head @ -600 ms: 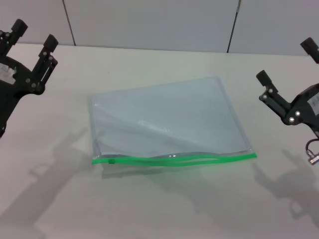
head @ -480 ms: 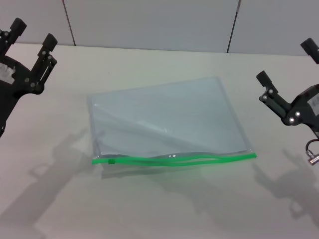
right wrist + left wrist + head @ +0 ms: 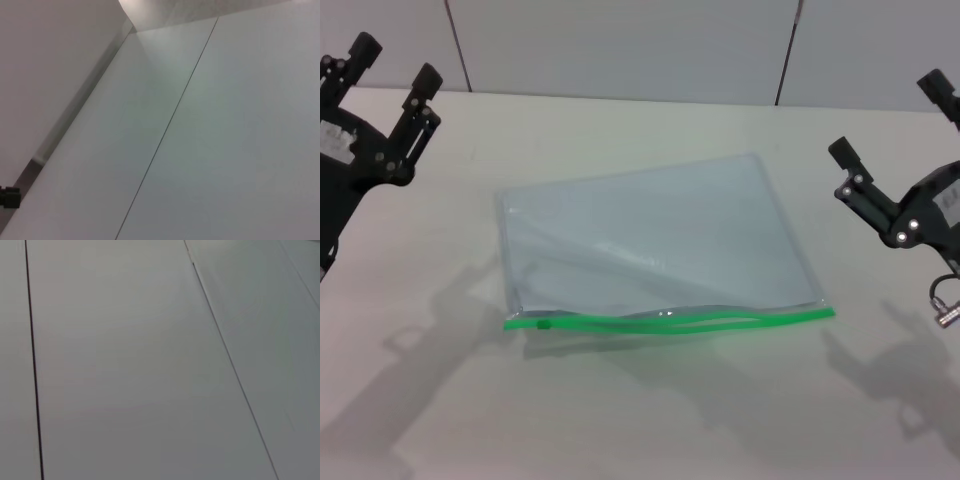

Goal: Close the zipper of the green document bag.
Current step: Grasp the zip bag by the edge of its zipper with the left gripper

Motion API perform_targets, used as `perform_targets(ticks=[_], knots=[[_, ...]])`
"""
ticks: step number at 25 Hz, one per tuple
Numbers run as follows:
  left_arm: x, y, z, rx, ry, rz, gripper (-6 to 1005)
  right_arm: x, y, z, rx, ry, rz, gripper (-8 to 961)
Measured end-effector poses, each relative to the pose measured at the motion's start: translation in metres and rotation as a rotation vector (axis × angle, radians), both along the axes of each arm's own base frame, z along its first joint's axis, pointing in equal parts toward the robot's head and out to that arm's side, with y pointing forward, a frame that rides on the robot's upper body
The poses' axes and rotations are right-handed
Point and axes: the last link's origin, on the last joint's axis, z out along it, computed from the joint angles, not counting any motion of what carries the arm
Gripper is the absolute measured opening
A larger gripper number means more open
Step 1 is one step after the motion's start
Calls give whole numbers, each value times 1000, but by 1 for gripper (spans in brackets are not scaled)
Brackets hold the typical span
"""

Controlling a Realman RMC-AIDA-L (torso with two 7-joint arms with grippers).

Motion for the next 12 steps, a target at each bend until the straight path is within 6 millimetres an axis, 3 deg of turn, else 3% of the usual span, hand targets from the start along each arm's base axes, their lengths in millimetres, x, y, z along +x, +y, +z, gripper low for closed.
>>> perform_targets(ticks=[12], knots=[[2, 3, -4, -74, 31, -29, 621, 1, 0, 0, 0, 5, -7, 877]])
